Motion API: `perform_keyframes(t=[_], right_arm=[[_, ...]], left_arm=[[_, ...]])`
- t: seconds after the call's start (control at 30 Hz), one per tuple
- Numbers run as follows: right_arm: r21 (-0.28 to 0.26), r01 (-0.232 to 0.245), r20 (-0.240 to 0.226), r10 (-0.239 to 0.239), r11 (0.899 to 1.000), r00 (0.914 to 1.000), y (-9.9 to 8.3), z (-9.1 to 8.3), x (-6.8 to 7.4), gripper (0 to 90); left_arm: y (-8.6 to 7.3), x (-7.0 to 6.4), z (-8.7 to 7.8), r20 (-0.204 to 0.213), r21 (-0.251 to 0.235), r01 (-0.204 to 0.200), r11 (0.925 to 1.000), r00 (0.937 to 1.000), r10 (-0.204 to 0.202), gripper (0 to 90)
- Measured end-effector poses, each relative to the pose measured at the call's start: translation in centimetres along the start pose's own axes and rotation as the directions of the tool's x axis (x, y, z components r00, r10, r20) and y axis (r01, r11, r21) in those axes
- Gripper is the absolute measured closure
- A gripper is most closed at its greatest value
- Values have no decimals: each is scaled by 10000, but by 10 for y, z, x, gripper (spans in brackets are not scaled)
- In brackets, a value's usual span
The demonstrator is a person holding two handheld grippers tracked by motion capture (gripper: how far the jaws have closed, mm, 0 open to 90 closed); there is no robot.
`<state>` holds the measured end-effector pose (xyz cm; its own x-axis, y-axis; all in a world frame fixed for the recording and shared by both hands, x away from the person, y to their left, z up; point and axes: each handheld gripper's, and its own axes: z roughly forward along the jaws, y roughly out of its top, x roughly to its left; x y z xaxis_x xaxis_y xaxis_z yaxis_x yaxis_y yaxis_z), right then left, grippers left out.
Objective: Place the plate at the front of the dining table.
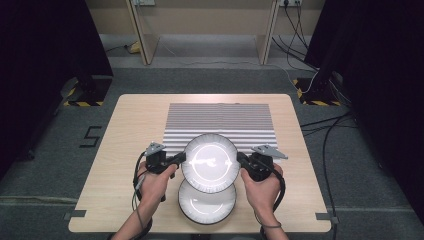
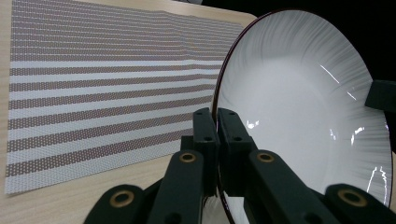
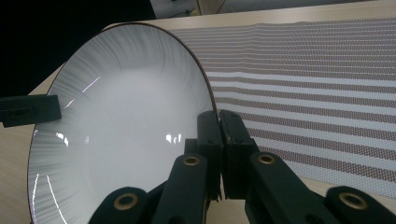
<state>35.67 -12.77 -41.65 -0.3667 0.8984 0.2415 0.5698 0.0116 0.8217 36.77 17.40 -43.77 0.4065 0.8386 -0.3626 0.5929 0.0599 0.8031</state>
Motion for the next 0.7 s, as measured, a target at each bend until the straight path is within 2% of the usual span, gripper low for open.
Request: perform_keyframes(t=[0.7], right_arm=[[-271, 83, 129, -80, 9996, 9999, 14, -1, -3, 884]], left_arm=[[13, -3, 4, -23, -176, 4, 9998, 10000, -4, 865]])
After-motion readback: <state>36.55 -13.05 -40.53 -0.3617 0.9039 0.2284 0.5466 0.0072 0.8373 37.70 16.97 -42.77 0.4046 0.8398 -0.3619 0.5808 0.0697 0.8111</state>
